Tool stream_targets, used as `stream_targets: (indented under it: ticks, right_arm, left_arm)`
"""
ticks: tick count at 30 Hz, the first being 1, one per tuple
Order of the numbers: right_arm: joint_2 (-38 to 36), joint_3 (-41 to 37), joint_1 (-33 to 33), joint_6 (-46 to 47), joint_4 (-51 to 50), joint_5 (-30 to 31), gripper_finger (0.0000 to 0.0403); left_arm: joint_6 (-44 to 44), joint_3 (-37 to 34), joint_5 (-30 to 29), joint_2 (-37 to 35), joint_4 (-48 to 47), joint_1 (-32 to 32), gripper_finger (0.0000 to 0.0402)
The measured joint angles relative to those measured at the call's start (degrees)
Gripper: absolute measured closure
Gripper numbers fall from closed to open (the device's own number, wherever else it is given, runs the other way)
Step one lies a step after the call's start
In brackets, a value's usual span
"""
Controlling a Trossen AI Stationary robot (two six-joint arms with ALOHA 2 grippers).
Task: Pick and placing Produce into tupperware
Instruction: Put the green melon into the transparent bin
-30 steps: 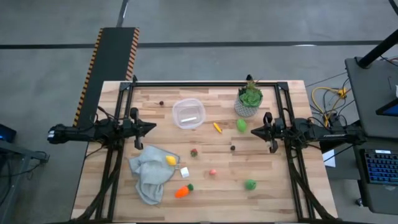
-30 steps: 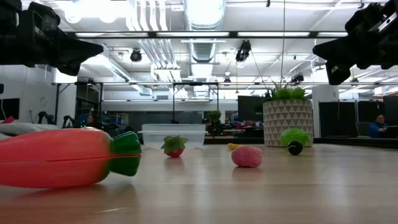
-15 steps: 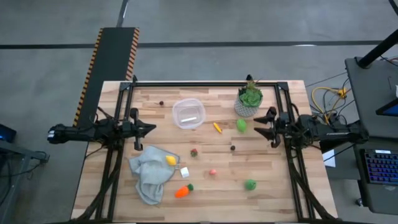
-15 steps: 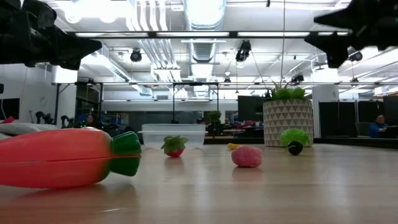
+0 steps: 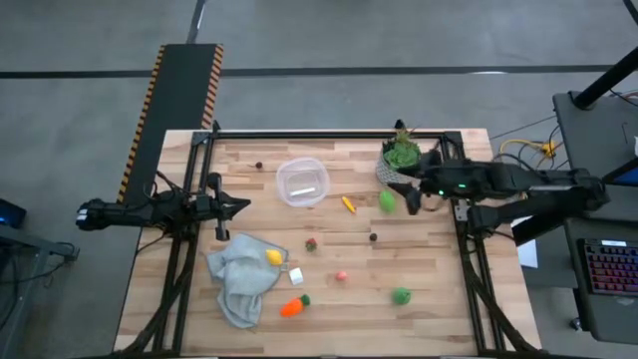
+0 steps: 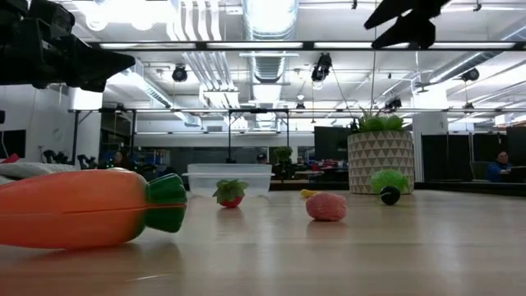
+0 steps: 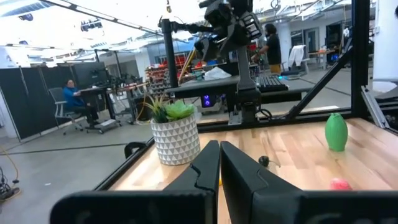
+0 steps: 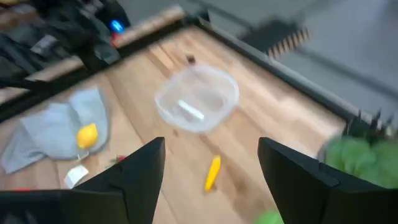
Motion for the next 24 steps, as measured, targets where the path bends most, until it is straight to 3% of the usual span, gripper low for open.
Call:
stream_targets:
  ticks: [5, 13, 17, 24]
  right_arm:
    - [13.32, 14.32, 0.00, 12.40, -14.22, -0.92, 0.0154]
    - [32.55, 33.70, -0.02, 20.23, -40.17, -1.09, 0.0154]
    - [39.59, 36.44, -0.66, 21.32, -46.15, -1.53, 0.0151]
    - [48.46, 35.62, -3.72, 24.74, -46.94, -5.60, 0.0112]
  left_arm:
    - [-4.32, 0.00, 0.48, 0.00, 0.01, 0.00, 0.0402]
    - [-4.45, 0.00, 1.33, 1.31, -0.19, 0.00, 0.0402]
    - [-4.42, 0.00, 1.34, 2.45, -0.97, 0.00, 0.0402]
    - [-4.38, 0.00, 1.96, 3.74, -0.89, 0.00, 0.0402]
